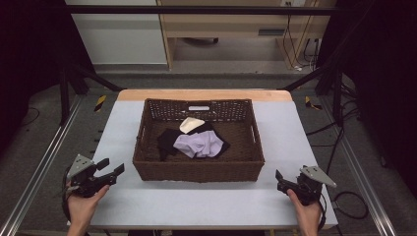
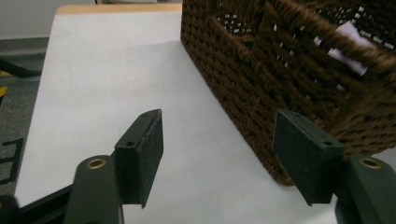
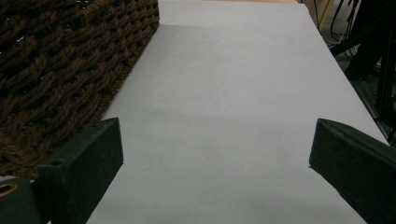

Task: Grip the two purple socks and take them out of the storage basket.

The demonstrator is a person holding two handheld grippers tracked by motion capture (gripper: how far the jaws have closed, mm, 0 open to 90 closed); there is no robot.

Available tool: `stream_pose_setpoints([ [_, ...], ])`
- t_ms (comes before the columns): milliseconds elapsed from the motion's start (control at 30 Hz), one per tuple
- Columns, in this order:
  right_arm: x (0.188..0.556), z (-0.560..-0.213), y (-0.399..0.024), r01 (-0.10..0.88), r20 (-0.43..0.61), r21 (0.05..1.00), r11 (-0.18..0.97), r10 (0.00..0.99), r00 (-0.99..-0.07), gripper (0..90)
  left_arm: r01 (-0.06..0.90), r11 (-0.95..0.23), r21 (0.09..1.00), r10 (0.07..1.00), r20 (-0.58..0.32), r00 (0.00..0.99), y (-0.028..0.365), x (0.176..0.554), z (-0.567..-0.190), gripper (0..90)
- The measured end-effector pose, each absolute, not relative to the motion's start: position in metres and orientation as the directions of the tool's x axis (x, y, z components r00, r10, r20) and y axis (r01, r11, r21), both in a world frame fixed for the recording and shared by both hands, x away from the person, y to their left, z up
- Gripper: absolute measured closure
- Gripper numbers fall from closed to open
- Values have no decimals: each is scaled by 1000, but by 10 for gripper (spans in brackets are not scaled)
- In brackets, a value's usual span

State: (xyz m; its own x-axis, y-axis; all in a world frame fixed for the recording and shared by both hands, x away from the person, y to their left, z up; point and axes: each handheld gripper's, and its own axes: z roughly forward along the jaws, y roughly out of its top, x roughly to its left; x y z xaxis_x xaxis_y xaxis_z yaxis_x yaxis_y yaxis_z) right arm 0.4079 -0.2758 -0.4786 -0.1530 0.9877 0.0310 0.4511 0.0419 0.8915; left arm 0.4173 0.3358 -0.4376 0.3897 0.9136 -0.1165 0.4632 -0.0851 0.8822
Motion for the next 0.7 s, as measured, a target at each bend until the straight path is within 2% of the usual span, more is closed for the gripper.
stream_pose_setpoints([
  [267,407,-480,-276,451,32,891,41,988,-153,33,431,-49,901,912,-135,387,333,413,-419,367],
  [700,411,-482,-276,439,35,898,26,991,-131,33,383,-61,922,900,-116,421,319,418,-389,381],
])
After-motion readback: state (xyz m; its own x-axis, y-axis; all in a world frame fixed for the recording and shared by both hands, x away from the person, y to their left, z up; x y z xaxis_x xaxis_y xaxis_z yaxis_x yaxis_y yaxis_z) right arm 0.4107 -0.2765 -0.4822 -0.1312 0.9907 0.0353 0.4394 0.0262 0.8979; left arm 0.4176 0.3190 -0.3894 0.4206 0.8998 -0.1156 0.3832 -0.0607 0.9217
